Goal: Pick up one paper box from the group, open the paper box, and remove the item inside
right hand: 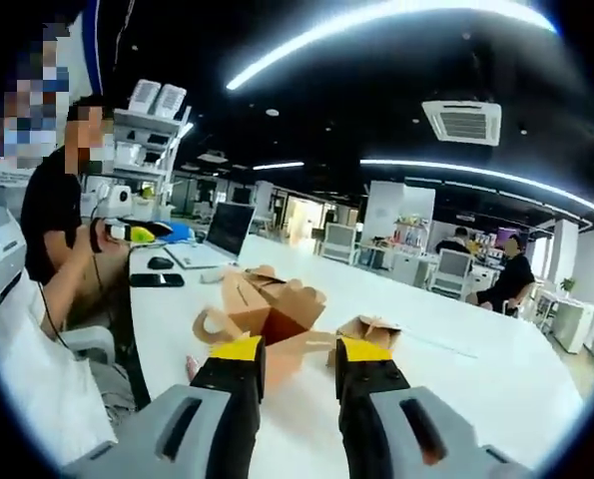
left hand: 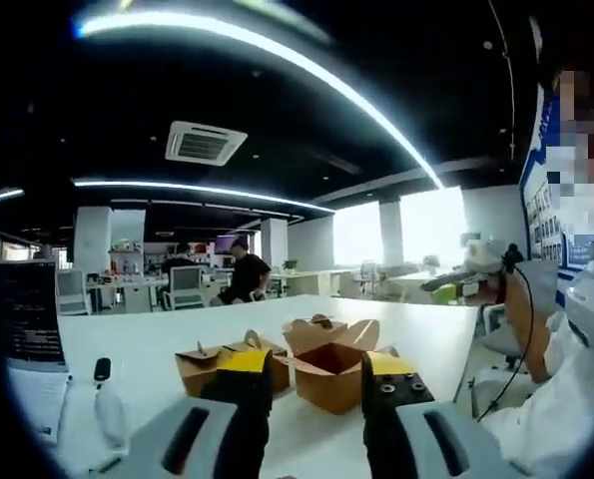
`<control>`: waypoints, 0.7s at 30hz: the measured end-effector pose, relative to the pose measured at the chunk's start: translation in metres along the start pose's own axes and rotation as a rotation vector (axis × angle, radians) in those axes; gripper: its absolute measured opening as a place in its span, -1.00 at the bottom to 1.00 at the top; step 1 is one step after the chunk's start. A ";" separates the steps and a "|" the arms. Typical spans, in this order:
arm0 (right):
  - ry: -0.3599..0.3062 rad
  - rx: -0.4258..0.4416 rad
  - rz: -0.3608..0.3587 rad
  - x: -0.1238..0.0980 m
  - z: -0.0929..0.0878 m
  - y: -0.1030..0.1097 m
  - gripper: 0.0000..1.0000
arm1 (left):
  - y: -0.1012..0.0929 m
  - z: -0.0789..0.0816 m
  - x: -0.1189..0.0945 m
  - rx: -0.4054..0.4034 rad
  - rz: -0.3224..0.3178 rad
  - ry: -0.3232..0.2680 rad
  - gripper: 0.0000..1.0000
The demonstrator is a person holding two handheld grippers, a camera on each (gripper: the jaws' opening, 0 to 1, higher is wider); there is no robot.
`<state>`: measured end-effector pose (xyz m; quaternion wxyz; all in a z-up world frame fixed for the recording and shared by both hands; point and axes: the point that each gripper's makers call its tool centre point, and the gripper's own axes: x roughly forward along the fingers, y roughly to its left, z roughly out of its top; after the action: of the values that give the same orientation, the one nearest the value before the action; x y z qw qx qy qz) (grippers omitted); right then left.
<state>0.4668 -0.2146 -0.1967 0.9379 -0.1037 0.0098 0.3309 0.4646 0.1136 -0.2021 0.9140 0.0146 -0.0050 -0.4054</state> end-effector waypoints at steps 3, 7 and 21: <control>-0.010 0.012 0.003 -0.002 0.001 -0.003 -0.41 | -0.001 -0.002 0.005 -0.004 -0.008 0.010 -0.27; 0.001 0.000 0.011 0.000 -0.001 -0.001 -0.40 | 0.007 -0.004 0.006 -0.011 0.020 0.009 -0.29; 0.003 -0.007 0.019 0.007 -0.001 0.005 -0.39 | 0.016 -0.015 0.006 -0.005 0.052 0.042 -0.29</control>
<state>0.4696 -0.2070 -0.1996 0.9343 -0.1074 0.0109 0.3396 0.4809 0.1197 -0.2163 0.9242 0.0207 0.0147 -0.3810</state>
